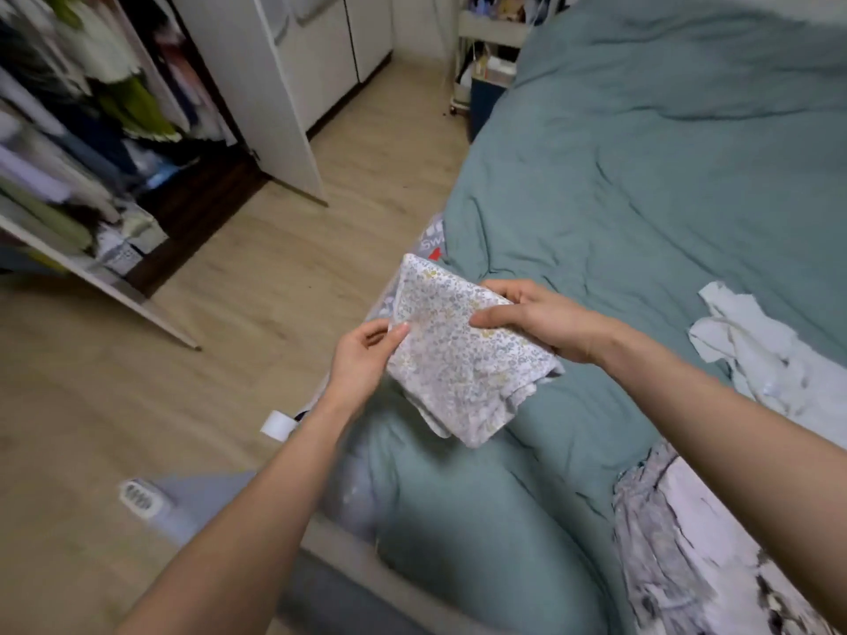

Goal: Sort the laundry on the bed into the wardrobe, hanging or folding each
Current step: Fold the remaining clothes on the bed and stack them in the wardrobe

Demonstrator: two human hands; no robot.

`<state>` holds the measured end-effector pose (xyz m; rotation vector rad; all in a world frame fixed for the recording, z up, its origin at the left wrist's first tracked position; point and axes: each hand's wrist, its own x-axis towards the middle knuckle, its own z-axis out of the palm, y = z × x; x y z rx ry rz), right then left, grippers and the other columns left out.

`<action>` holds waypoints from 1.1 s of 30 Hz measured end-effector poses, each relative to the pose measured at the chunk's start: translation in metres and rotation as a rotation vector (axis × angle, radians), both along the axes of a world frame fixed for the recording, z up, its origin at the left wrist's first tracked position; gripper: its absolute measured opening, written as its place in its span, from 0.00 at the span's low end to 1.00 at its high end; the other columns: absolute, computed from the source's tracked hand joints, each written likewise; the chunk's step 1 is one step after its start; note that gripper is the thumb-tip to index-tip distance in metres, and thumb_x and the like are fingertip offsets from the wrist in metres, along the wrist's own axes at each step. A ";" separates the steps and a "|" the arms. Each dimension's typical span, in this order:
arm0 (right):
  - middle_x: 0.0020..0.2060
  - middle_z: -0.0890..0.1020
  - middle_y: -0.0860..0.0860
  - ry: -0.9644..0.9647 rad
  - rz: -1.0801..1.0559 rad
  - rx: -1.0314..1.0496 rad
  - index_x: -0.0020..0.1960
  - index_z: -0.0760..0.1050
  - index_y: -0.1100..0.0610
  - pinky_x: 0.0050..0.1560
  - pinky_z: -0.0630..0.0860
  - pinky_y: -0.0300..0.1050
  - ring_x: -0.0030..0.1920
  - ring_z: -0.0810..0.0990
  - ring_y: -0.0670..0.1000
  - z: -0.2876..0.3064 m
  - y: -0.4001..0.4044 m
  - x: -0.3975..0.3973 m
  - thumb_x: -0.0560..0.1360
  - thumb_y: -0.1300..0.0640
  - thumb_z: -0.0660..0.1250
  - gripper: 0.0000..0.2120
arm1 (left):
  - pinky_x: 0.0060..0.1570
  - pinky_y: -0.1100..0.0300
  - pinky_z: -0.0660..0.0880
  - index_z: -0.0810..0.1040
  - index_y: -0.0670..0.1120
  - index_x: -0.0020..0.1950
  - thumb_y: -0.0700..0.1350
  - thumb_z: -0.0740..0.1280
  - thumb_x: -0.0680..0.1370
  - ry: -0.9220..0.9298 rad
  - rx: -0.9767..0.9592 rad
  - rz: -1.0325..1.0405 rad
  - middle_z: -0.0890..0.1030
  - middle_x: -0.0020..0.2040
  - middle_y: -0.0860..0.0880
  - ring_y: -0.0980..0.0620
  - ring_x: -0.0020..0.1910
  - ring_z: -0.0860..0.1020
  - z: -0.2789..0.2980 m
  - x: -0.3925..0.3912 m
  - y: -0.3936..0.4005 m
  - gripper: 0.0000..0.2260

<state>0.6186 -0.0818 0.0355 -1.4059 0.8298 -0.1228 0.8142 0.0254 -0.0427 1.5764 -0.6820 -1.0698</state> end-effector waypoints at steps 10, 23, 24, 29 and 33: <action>0.56 0.82 0.49 -0.119 0.061 -0.021 0.63 0.74 0.59 0.59 0.73 0.33 0.55 0.80 0.43 0.088 0.052 0.256 0.77 0.65 0.65 0.15 | 0.37 0.56 0.67 0.75 0.41 0.44 0.45 0.58 0.83 -0.410 -0.070 0.380 0.75 0.36 0.45 0.52 0.34 0.70 0.078 0.215 0.065 0.12; 0.51 0.82 0.62 -0.233 0.019 0.274 0.61 0.75 0.60 0.42 0.81 0.48 0.42 0.83 0.57 0.095 0.048 0.507 0.67 0.61 0.71 0.23 | 0.44 0.73 0.71 0.80 0.45 0.50 0.43 0.63 0.81 -0.679 -0.120 0.461 0.75 0.47 0.52 0.62 0.43 0.76 0.124 0.482 0.122 0.06; 0.53 0.81 0.63 -0.231 0.013 0.265 0.63 0.74 0.61 0.41 0.81 0.47 0.41 0.83 0.58 0.090 0.040 0.520 0.67 0.60 0.72 0.25 | 0.44 0.74 0.69 0.80 0.44 0.51 0.42 0.63 0.81 -0.769 -0.108 0.438 0.74 0.47 0.52 0.63 0.43 0.75 0.122 0.496 0.117 0.07; 0.48 0.81 0.61 -0.219 0.007 0.225 0.61 0.74 0.61 0.36 0.80 0.45 0.38 0.82 0.57 0.073 -0.007 0.585 0.67 0.59 0.73 0.24 | 0.53 0.57 0.77 0.81 0.44 0.53 0.42 0.61 0.82 -0.594 -0.050 0.535 0.76 0.45 0.55 0.53 0.43 0.78 0.096 0.565 0.064 0.09; 0.43 0.84 0.57 -0.242 -0.032 0.216 0.56 0.76 0.59 0.37 0.81 0.45 0.38 0.84 0.55 0.068 -0.061 0.630 0.72 0.60 0.67 0.13 | 0.64 0.46 0.72 0.79 0.50 0.49 0.46 0.58 0.83 -0.039 -0.075 0.570 0.80 0.50 0.50 0.52 0.52 0.78 0.100 0.606 -0.003 0.10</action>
